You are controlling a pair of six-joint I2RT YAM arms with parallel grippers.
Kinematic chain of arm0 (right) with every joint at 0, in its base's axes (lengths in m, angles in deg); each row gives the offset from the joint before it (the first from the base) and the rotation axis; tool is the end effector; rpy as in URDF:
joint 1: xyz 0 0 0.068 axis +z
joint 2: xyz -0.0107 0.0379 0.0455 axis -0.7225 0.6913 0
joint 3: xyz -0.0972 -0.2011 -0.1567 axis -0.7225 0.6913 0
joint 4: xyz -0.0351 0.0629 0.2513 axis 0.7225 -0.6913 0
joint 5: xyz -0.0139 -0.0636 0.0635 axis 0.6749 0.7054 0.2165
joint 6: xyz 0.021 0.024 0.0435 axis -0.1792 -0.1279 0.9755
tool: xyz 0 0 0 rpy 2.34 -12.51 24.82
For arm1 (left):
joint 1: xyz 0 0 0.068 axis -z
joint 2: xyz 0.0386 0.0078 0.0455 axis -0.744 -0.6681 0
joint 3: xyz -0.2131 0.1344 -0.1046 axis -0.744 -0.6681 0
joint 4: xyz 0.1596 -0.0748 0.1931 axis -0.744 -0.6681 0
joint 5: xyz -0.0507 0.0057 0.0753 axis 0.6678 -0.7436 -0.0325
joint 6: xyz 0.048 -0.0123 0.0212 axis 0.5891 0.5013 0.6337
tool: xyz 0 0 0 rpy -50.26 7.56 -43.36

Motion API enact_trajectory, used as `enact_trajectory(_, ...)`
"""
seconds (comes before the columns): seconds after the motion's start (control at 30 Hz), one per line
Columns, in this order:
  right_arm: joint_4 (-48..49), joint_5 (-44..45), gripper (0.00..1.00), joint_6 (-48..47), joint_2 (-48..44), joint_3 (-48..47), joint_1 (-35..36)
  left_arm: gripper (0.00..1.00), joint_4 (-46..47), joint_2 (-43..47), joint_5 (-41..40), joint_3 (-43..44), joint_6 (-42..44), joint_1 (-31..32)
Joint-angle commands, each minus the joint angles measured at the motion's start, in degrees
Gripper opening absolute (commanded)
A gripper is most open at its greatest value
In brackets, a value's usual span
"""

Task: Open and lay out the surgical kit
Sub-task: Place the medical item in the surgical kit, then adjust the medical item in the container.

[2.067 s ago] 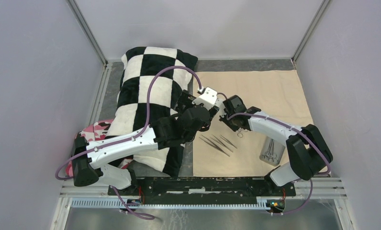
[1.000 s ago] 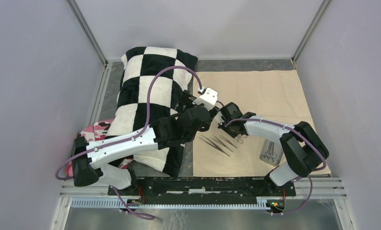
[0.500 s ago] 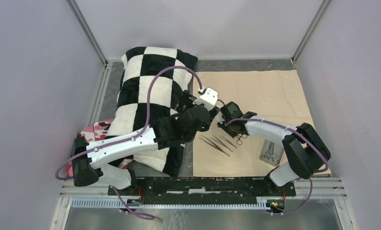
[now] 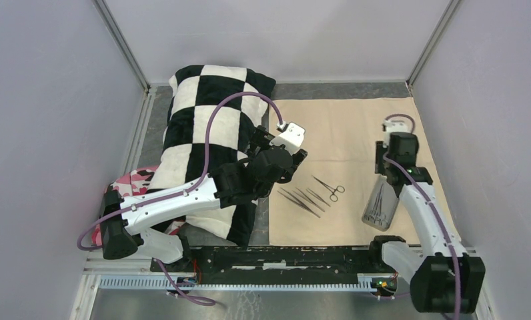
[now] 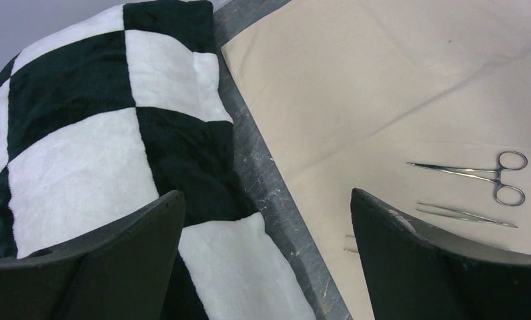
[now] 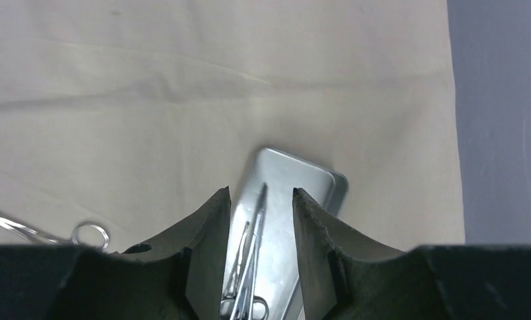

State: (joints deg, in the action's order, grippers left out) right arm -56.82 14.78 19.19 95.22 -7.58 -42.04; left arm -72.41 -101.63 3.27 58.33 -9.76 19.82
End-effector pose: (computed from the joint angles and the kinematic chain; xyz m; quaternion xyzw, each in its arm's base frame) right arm 0.2161 0.0083 0.2558 -0.0032 0.9091 -0.0900 0.4068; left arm 0.1386 -0.2717 0.3558 0.2487 0.7713 0.0079 0.5859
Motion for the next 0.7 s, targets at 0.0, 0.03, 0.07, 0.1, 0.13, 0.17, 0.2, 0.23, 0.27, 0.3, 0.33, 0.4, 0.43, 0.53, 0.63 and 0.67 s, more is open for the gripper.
enact_trajectory(0.0, -3.73, -8.46, 0.45, 6.29, -0.19, 4.59, -14.62, 1.0, 1.73, 0.72, 0.51, 0.63, -1.25, 0.21)
enact_trajectory(0.03, -3.37, -11.74, 0.44, 6.55, 0.78, 5.49, -18.0, 1.0, 1.74, 0.76, 0.59, 0.63, -1.23, 0.19)
enact_trajectory(0.07, -3.19, -13.83, 0.43, 6.78, 2.01, 6.34, -20.08, 1.0, 1.7, 0.76, 0.69, 0.63, -1.23, 0.21)
enact_trajectory(0.1, -3.08, -15.03, 0.43, 7.11, 3.34, 6.74, -21.54, 1.0, 1.74, 0.76, 0.78, 0.64, -1.23, 0.3)
enact_trajectory(0.13, -3.15, -15.71, 0.43, 7.4, 4.84, 6.98, -22.13, 1.0, 1.74, 0.76, 0.79, 0.63, -1.22, 0.29)
enact_trajectory(0.17, -3.09, -16.16, 0.43, 7.45, 5.97, 7.07, -22.16, 1.0, 1.75, 0.76, 0.79, 0.55, -1.16, 0.3)
enact_trajectory(0.2, -3.16, -16.48, 0.43, 7.4, 7.26, 7.16, -22.22, 1.0, 1.75, 0.72, 0.79, 0.58, -1.15, 0.3)
enact_trajectory(0.23, -3.06, -16.87, 0.43, 7.28, 8.34, 7.36, -22.17, 1.0, 1.7, 0.68, 0.86, 0.55, -1.08, 0.3)
enact_trajectory(0.27, -2.69, -17.67, 0.43, 7.07, 9.16, 7.62, -22.24, 1.0, 1.75, 0.67, 0.88, 0.54, -1.02, 0.23)
enact_trajectory(0.3, -2.52, -17.85, 0.44, 6.83, 9.9, 7.84, -22.17, 1.0, 1.83, 0.67, 0.88, 0.54, -1.05, 0.29)
enact_trajectory(0.33, -2.21, -17.95, 0.44, 6.84, 10.49, 8.14, -22.17, 1.0, 1.83, 0.61, 0.88, 0.54, -0.96, 0.3)
enact_trajectory(0.4, -1.57, -17.97, 0.44, 6.64, 11.18, 8.68, -22.23, 1.0, 1.84, 0.51, 0.88, 0.48, -0.89, 0.29)
enact_trajectory(0.43, -1.43, -17.96, 0.44, 6.52, 11.48, 8.79, -22.18, 1.0, 1.84, 0.45, 0.88, 0.46, -0.88, 0.28)
enact_trajectory(0.53, -1.07, -18.61, 0.41, 6.29, 12.36, 9.18, -22.21, 1.0, 1.92, 0.33, 0.9, 0.45, -0.72, 0.3)
enact_trajectory(0.63, -1.07, -18.58, 0.37, 6.14, 13.23, 9.28, -22.16, 1.0, 1.91, 0.33, 1.01, 0.45, -0.68, 0.28)
enact_trajectory(0.67, -1.01, -18.62, 0.35, 6.1, 13.47, 9.32, -22.12, 1.0, 1.9, 0.32, 0.97, 0.45, -0.68, 0.28)
